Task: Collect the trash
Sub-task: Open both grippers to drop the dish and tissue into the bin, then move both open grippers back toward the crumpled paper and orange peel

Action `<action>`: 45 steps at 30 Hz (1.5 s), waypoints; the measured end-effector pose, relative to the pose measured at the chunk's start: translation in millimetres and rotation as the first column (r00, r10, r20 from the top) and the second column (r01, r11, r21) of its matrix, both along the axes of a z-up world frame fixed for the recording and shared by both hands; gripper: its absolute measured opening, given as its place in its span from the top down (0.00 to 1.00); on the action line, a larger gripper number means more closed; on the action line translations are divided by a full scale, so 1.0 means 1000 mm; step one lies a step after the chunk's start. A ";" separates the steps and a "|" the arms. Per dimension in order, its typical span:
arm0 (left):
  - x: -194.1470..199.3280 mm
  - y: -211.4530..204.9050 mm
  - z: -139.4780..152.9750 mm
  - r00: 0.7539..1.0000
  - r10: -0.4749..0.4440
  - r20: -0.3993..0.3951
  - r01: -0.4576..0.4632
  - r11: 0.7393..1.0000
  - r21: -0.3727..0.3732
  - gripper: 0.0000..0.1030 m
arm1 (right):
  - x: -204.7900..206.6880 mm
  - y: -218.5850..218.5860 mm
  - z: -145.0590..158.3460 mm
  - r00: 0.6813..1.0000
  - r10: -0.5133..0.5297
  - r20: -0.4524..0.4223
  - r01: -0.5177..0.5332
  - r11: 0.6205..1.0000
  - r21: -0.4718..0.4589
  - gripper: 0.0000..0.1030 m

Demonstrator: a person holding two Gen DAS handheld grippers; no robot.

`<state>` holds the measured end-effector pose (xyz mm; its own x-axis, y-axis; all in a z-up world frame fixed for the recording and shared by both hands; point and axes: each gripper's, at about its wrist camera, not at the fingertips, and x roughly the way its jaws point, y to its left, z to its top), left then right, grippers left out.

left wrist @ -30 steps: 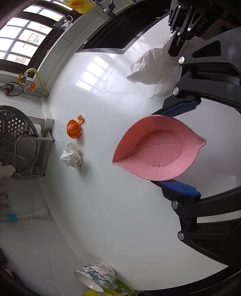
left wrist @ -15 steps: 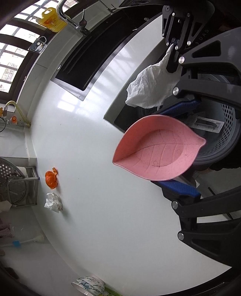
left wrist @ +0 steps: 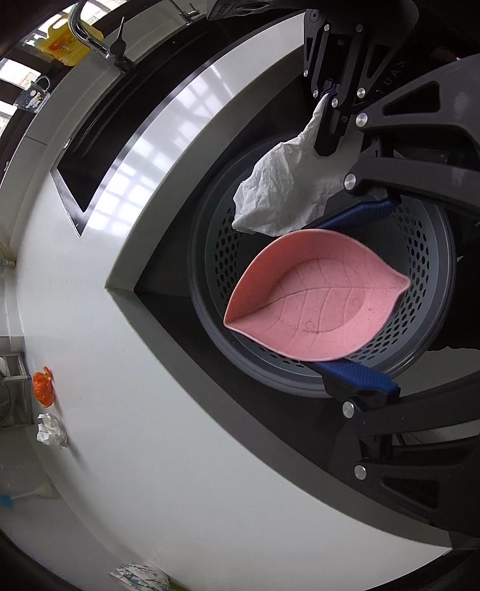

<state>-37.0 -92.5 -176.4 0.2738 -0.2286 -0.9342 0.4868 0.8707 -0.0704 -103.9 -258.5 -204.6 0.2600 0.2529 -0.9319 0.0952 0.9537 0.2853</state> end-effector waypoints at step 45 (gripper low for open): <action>-0.020 0.021 0.055 0.981 0.147 0.128 -0.146 0.989 -0.012 0.25 | -0.003 -0.005 0.047 0.988 0.024 0.154 -0.024 1.000 0.001 0.54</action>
